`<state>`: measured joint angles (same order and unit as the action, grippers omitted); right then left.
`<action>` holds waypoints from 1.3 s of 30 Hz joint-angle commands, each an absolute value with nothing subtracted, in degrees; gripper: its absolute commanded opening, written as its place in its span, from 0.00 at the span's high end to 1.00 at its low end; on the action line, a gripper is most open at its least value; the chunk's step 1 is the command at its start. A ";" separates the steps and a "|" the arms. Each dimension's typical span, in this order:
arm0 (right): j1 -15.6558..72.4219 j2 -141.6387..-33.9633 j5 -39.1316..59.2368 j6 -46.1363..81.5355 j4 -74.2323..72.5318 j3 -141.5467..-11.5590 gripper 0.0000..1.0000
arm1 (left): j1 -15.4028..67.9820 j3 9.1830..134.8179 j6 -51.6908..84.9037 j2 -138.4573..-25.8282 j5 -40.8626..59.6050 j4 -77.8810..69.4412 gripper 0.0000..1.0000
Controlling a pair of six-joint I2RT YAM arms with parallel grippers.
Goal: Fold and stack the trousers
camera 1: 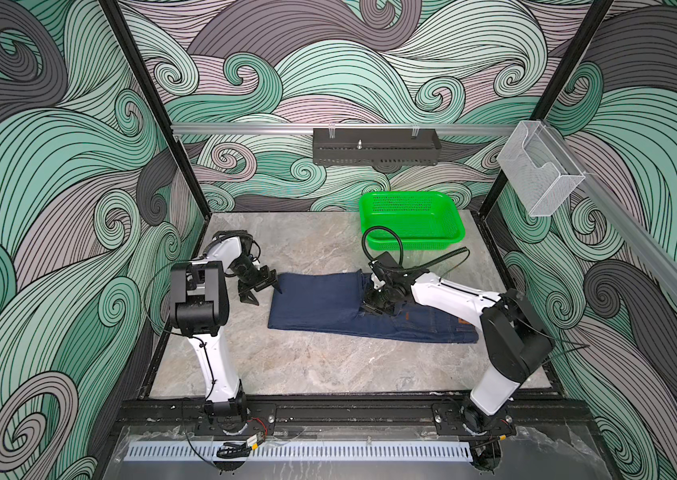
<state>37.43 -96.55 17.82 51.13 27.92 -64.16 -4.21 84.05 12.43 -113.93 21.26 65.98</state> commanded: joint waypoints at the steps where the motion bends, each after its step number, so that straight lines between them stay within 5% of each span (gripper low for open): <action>1: 38.07 -93.40 16.26 52.18 33.16 -64.93 1.00 | -4.83 83.57 12.10 -112.95 21.97 66.14 0.14; 11: 38.95 -94.93 16.61 53.81 30.05 -58.51 0.95 | -4.83 83.32 12.07 -113.20 22.41 66.09 0.14; 20: 38.90 -91.85 11.35 49.49 37.46 -62.20 0.35 | -4.57 82.61 12.24 -113.82 23.80 65.60 0.14; 39: 19.38 -82.02 10.76 39.77 41.61 -60.40 0.32 | -3.50 81.05 11.51 -118.25 26.81 62.71 0.19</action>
<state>20.56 -83.37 10.41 42.13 40.32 -61.60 -3.84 81.25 12.40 -117.25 25.41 63.13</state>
